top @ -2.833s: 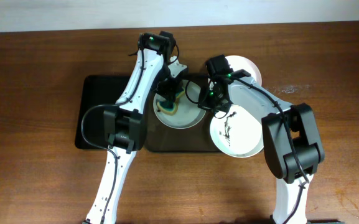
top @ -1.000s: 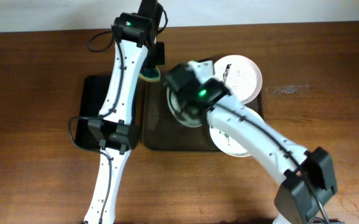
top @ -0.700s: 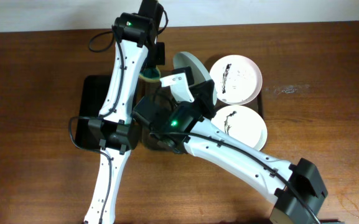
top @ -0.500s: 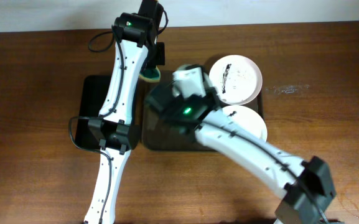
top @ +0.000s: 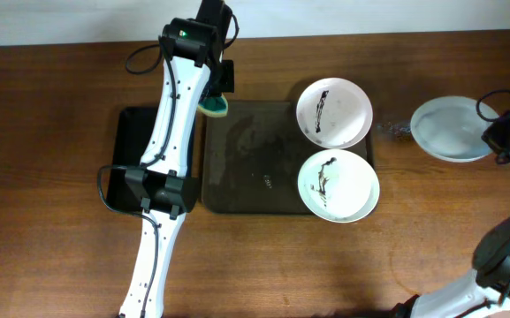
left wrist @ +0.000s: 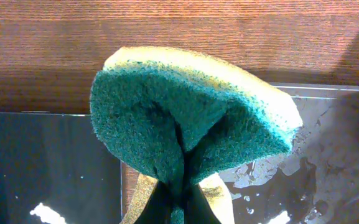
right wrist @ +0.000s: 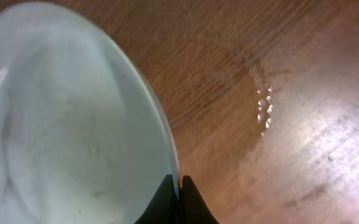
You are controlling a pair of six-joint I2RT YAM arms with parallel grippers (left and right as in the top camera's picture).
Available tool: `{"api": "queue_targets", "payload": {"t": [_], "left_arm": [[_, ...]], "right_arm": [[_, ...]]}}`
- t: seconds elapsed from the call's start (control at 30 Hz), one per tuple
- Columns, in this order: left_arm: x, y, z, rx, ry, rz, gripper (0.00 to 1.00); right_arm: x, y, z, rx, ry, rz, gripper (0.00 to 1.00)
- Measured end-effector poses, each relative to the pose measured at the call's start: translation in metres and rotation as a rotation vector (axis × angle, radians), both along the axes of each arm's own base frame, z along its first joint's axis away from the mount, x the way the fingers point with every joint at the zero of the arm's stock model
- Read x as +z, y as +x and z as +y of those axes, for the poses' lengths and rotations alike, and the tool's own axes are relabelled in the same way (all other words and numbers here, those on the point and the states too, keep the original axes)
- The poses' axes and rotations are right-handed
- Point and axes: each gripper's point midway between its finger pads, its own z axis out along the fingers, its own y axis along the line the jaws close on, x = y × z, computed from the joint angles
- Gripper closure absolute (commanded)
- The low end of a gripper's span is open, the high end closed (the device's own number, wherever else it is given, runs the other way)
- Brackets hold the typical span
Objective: Clean dirty plates on tray and stack at the side
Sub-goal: 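Carry the cleaned plate with the right gripper to the table's right side, then return the right gripper and grasp the lower-right plate, sliding it center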
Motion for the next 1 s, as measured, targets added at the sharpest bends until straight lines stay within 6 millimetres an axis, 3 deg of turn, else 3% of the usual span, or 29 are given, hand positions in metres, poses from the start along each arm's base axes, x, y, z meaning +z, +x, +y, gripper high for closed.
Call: {"api": "queue_targets", "payload": {"t": [0.1, 0.17, 0.23, 0.27, 0.33, 0.37, 0.4, 0.43, 0.5, 0.57, 0.63, 0.67, 0.77, 0.87, 1.0], "left_arm": [[0.0, 0.0, 0.0, 0.0, 0.0, 0.0, 1.0], [0.0, 0.0, 0.0, 0.0, 0.0, 0.0, 1.0], [0.0, 0.0, 0.0, 0.0, 0.0, 0.0, 1.0], [0.0, 0.0, 0.0, 0.0, 0.0, 0.0, 1.0], [0.0, 0.0, 0.0, -0.001, 0.0, 0.0, 1.0], [0.0, 0.0, 0.0, -0.004, 0.001, -0.001, 1.0], [0.0, 0.0, 0.0, -0.005, 0.002, 0.001, 1.0], [0.0, 0.0, 0.0, -0.011, 0.003, 0.001, 1.0], [0.0, 0.0, -0.001, -0.021, 0.004, 0.002, 1.0], [0.001, -0.001, -0.003, -0.04, -0.006, 0.002, 1.0], [0.002, -0.002, -0.003, -0.043, -0.007, 0.002, 1.0], [0.002, -0.001, -0.003, -0.043, -0.008, 0.001, 1.0], [0.002, -0.002, -0.004, -0.047, -0.009, 0.004, 1.0], [0.002, -0.002, -0.004, -0.047, -0.009, 0.002, 1.0], [0.002, -0.002, -0.004, -0.047, -0.009, 0.002, 1.0]], "right_arm": [[-0.048, 0.002, 0.0, 0.002, 0.06, 0.09, 0.94], [-0.074, -0.001, 0.002, 0.006, 0.096, 0.146, 0.82], [-0.076, 0.0, 0.006, 0.03, 0.118, 0.139, 0.64], [-0.075, -0.002, 0.012, 0.049, 0.142, 0.143, 0.64], [-0.051, -0.007, 0.024, 0.07, 0.164, 0.118, 0.64], [0.007, -0.013, 0.042, 0.12, 0.139, 0.027, 0.64], [0.048, -0.02, 0.062, 0.16, 0.113, -0.044, 0.64], [0.078, -0.034, 0.096, 0.247, 0.113, -0.05, 0.65], [0.085, -0.04, 0.128, 0.342, 0.136, -0.024, 0.68], [0.057, -0.046, 0.174, 0.484, 0.192, 0.076, 0.71], [0.007, -0.062, 0.206, 0.551, 0.252, 0.186, 0.78], [-0.024, -0.067, 0.217, 0.551, 0.265, 0.203, 0.79], [-0.074, -0.079, 0.226, 0.519, 0.275, 0.217, 0.79], [-0.096, -0.078, 0.226, 0.504, 0.252, 0.185, 0.79], [-0.098, -0.069, 0.233, 0.539, 0.231, 0.152, 0.8]]}}
